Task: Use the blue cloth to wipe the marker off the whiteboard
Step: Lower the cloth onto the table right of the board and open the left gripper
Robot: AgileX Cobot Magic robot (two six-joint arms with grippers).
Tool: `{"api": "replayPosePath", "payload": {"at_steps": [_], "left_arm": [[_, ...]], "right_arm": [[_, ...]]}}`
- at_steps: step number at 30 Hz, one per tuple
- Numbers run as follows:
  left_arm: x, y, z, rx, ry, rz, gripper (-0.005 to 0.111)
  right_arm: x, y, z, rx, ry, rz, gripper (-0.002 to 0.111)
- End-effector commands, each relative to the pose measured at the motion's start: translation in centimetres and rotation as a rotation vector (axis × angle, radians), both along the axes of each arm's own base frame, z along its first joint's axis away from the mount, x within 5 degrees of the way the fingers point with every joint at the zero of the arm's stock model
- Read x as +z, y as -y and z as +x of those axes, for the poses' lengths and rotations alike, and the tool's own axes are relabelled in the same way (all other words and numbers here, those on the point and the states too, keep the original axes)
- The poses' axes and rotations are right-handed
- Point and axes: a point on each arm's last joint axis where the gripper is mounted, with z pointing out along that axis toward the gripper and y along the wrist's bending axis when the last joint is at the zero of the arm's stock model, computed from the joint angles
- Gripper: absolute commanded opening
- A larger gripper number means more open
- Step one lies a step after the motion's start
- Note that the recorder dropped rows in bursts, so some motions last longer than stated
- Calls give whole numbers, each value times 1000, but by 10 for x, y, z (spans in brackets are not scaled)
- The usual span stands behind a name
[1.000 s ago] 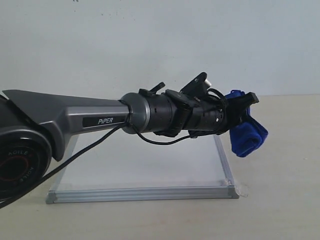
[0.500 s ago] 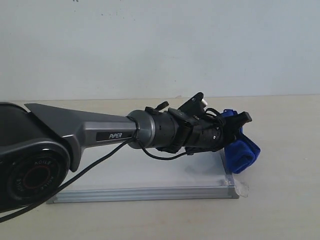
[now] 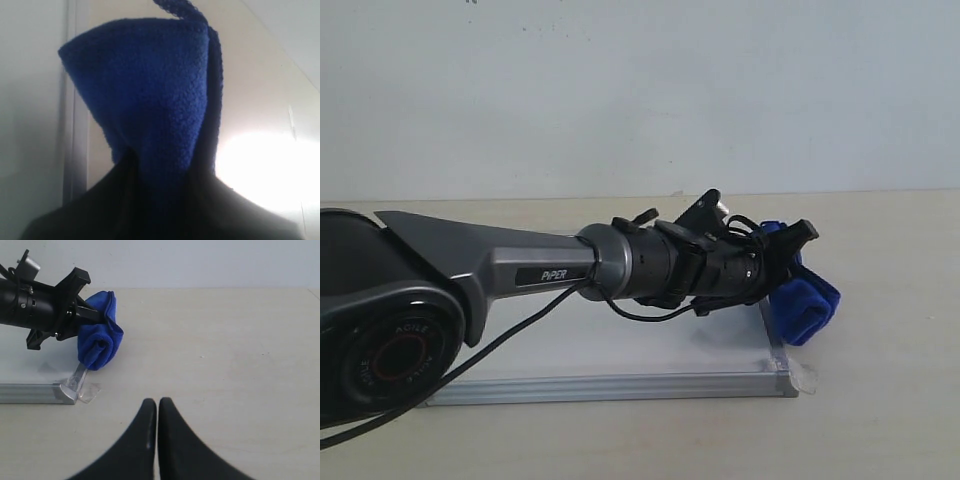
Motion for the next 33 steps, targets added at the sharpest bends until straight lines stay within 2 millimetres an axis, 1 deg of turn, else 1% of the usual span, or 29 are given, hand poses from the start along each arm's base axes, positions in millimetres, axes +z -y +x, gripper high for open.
{"api": "replayPosePath", "payload": {"at_steps": [1, 8, 14, 24, 33], "left_arm": [[7, 7, -2, -18, 10, -20, 4], [8, 9, -2, -28, 24, -14, 4], [0, 8, -2, -22, 10, -7, 4], [-7, 7, -1, -6, -10, -12, 4], [-7, 7, -1, -2, -7, -8, 4]], "right_arm": [[1, 0, 0, -5, 9, -3, 1], [1, 0, 0, -5, 9, -3, 1], [1, 0, 0, -6, 9, -5, 1], [1, 0, 0, -6, 9, -5, 1], [1, 0, 0, -6, 9, -5, 1]]}}
